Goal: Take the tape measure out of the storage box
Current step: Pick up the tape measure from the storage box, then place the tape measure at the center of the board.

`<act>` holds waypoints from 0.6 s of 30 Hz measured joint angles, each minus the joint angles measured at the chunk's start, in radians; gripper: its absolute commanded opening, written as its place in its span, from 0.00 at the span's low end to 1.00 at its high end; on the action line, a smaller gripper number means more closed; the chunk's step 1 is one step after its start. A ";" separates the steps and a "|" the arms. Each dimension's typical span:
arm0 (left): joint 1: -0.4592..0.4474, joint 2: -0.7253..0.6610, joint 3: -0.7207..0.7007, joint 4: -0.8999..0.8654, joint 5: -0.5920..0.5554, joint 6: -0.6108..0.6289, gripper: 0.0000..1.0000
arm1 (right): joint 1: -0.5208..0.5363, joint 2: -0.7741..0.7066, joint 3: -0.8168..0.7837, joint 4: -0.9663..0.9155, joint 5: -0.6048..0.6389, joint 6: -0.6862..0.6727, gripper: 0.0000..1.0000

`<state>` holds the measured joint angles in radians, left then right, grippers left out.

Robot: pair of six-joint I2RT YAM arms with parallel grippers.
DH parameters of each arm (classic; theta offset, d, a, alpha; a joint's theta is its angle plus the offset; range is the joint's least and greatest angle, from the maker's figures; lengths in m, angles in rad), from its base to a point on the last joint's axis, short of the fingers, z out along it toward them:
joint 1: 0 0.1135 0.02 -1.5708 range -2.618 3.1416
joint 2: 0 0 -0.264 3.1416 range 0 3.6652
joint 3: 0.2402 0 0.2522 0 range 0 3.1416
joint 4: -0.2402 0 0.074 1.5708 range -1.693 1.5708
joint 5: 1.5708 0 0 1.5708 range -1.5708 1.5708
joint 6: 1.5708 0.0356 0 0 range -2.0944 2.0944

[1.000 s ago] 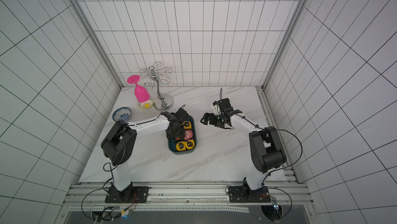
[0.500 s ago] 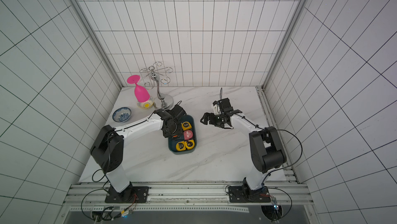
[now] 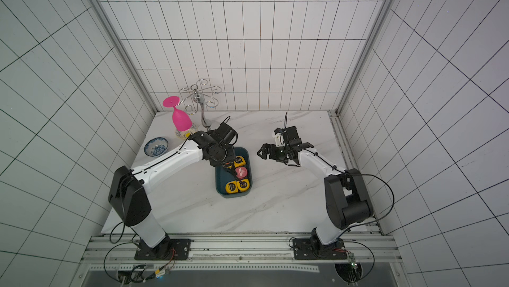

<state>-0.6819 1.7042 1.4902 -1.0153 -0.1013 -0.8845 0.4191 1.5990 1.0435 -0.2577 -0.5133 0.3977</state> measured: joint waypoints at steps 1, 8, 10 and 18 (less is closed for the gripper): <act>0.000 -0.005 0.009 -0.005 0.000 -0.003 0.03 | 0.000 -0.007 -0.003 0.002 0.000 0.000 0.99; 0.000 -0.016 0.116 -0.012 0.021 -0.031 0.00 | 0.000 -0.093 -0.056 0.041 -0.005 0.016 0.99; 0.000 -0.016 0.147 -0.004 0.031 -0.046 0.00 | 0.001 -0.126 -0.073 0.061 -0.006 0.023 0.99; 0.000 -0.008 0.219 0.083 0.095 -0.139 0.00 | 0.018 -0.292 -0.185 0.211 -0.009 0.067 0.99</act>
<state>-0.6819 1.6966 1.7092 -0.9325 -0.0059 -1.0237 0.4366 1.3067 0.8585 -0.0463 -0.5220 0.4648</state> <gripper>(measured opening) 0.588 0.990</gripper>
